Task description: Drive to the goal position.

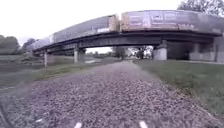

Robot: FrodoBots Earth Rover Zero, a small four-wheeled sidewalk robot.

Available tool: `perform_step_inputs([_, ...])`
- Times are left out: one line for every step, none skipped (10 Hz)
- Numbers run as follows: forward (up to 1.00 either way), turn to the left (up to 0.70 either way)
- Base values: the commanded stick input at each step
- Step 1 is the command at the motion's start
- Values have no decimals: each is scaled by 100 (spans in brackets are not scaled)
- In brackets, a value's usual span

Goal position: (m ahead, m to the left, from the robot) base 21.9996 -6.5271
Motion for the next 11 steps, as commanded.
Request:
perform_step_inputs([70, 0])
perform_step_inputs([70, 0])
perform_step_inputs([70, 0])
perform_step_inputs([70, 0])
perform_step_inputs([70, 0])
perform_step_inputs([70, 0])
perform_step_inputs([70, 0])
perform_step_inputs([70, 0])
perform_step_inputs([70, 0])
perform_step_inputs([70, 0])
perform_step_inputs([70, 0])
